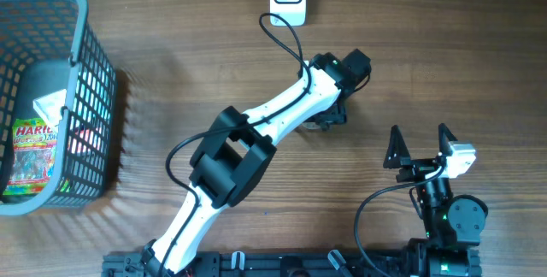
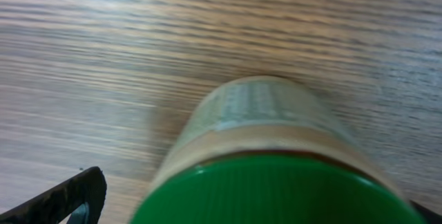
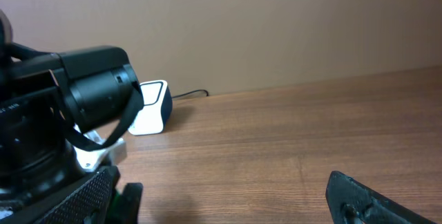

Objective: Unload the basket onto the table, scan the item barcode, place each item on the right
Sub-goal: 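Carry the jar to the scanner and set it on the table, then reach the left gripper into the basket and grasp the white carton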

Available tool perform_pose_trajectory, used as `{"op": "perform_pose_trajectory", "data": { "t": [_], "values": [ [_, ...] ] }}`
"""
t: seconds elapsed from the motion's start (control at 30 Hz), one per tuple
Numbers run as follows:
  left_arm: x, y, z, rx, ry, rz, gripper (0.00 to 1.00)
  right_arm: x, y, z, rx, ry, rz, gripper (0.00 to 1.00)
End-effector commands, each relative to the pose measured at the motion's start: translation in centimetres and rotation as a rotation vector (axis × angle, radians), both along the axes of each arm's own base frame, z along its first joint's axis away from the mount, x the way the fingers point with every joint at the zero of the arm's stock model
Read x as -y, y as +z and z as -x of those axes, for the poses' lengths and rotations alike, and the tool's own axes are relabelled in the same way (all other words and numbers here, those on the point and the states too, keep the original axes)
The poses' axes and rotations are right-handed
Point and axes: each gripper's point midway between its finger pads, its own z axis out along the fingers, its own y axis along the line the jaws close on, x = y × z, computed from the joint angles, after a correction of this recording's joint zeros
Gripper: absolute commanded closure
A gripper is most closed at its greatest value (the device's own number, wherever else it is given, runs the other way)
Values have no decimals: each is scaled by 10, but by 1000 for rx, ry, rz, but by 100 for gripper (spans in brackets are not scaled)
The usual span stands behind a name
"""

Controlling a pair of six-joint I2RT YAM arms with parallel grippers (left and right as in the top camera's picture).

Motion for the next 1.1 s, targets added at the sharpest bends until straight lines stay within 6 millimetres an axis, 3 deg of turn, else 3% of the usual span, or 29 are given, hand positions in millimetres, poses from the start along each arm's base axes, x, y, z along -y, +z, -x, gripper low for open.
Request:
{"op": "perform_pose_trajectory", "data": {
  "t": [0.0,0.13,0.2,0.23,0.33,0.4,0.47,0.6,0.7,0.83,0.9,1.07],
  "values": [
    [-10,83,-28,193,-18,57,0,2,1,0,6,-12,-6,0],
    [-26,184,-48,363,-52,208,0,2,1,0,6,-12,-6,0],
    [-30,235,-48,437,-113,303,0,2,1,0,6,-12,-7,0],
    [-43,264,-48,491,-106,332,0,2,1,0,6,-12,-6,0],
    [-102,331,-41,634,15,374,0,2,1,0,6,-12,-6,0],
    [-165,362,-27,697,184,379,0,2,1,0,6,-12,-7,0],
    [-222,379,-14,748,320,338,0,2,1,0,6,-12,-7,0],
    [-343,388,21,805,736,215,0,2,1,0,6,-12,-7,0],
    [-418,373,53,771,1044,155,0,2,1,0,6,-12,-7,0],
    [-471,344,70,693,1246,153,0,2,1,0,6,-12,-7,0],
    [-497,316,73,624,1311,144,0,2,1,0,6,-12,-6,0],
    [-532,252,46,515,1151,132,0,2,1,0,6,-12,-6,0]
  ]
}}
